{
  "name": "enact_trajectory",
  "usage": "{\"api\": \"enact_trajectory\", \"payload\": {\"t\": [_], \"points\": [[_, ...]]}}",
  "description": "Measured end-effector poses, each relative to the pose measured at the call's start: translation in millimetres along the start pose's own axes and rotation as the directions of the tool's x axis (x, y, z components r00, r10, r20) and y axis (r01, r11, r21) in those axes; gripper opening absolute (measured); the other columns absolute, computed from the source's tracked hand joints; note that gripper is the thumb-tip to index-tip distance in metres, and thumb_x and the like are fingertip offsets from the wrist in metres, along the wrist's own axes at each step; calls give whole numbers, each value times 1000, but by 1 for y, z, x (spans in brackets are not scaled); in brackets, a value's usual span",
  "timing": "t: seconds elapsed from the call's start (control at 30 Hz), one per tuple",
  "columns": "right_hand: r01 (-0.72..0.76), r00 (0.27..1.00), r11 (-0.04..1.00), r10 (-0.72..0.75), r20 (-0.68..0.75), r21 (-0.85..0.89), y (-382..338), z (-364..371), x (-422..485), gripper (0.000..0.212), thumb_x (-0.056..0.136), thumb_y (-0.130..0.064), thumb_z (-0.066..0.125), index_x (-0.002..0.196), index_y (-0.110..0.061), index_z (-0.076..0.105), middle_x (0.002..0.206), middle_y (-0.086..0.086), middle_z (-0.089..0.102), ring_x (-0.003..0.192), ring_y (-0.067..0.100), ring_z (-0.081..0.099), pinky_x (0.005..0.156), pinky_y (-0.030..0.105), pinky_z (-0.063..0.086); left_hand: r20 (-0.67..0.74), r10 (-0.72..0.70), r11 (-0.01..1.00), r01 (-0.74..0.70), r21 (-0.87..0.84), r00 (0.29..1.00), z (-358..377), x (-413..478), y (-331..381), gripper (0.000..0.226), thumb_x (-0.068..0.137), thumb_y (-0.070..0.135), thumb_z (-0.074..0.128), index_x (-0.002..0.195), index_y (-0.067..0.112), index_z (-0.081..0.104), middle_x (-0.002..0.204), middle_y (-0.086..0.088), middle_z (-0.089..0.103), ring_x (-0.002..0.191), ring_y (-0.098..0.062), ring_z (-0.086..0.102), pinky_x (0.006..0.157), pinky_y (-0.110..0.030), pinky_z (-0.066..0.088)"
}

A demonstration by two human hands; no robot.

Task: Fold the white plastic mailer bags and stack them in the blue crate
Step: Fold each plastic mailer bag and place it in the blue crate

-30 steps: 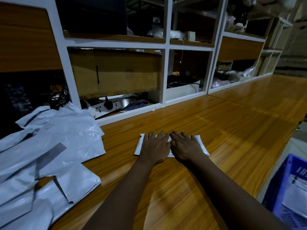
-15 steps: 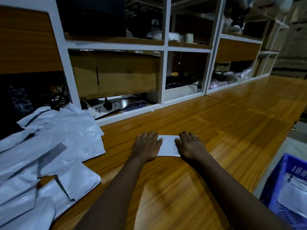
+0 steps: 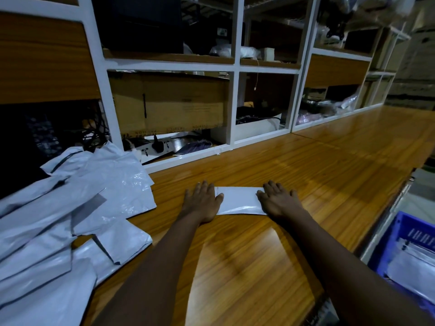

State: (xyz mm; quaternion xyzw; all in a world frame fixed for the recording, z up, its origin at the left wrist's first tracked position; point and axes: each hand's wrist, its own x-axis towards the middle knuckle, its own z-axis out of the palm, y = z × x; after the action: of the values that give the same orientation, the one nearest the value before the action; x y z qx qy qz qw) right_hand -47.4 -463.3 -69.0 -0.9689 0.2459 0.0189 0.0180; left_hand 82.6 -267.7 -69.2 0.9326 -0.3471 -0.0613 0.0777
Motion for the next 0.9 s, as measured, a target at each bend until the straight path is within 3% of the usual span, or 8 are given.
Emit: {"api": "enact_trajectory", "payload": {"t": [0.13,0.33,0.4,0.47,0.6,0.73,0.8,0.9], "points": [[41,999,995,-41,3,-91,6,9,-12,54,106,-47,11,157,-29,11,166,8,-4,152,31,-5,115,66,5,24,2,999,-3,45,1000,5,-12,-3,64,105,51,10,157,17,-6,165,-3,-13,151,-22,-12,121,-50,-5],[-60,998,997,60,1,50,13,9,7,64,103,-54,11,158,-22,10,167,3,-3,152,34,-4,112,69,4,34,-36,999,37,-8,999,-2,-8,-5,66,103,56,9,158,20,-2,165,-1,-12,152,-23,-12,120,-53,-7],[-65,993,998,64,-98,-8,12,9,1,60,104,-51,17,154,-19,27,164,9,17,149,39,12,110,71,15,-18,-36,999,36,17,999,-3,-11,-3,64,104,54,9,158,19,2,166,-2,-7,152,-24,-8,119,-54,-5],[-65,952,982,7,-307,-177,10,9,-11,45,102,-42,34,133,-14,52,144,14,47,136,43,37,102,67,33,-176,-12,996,26,81,984,-1,-17,0,61,105,49,13,157,18,11,166,-4,6,152,-25,1,119,-54,0],[153,829,964,-244,-503,-216,-2,14,-11,32,95,-34,53,110,-7,65,123,21,62,112,42,58,89,54,48,-345,122,989,-86,117,931,4,-20,18,54,107,42,20,154,17,27,161,-3,27,150,-24,19,118,-52,9],[411,843,906,-335,-422,103,-27,12,-2,39,105,-36,37,124,-11,59,130,13,61,119,32,55,95,42,44,-350,349,932,-284,223,869,14,-15,30,58,104,35,11,148,12,40,152,-7,43,141,-29,37,113,-50,23],[406,867,895,-314,-386,186,-27,10,-2,40,103,-38,33,123,-13,58,128,9,61,121,33,53,95,44,41,-288,320,945,-281,169,902,15,-12,26,51,107,32,17,152,14,33,159,-5,33,146,-26,28,117,-47,17],[317,919,938,-267,-290,139,-23,11,-4,52,104,-43,31,147,-16,42,154,4,42,143,27,34,112,49,29,-161,257,965,-244,94,953,12,-12,22,52,108,36,22,157,19,17,165,1,14,151,-22,9,121,-44,7]]}}
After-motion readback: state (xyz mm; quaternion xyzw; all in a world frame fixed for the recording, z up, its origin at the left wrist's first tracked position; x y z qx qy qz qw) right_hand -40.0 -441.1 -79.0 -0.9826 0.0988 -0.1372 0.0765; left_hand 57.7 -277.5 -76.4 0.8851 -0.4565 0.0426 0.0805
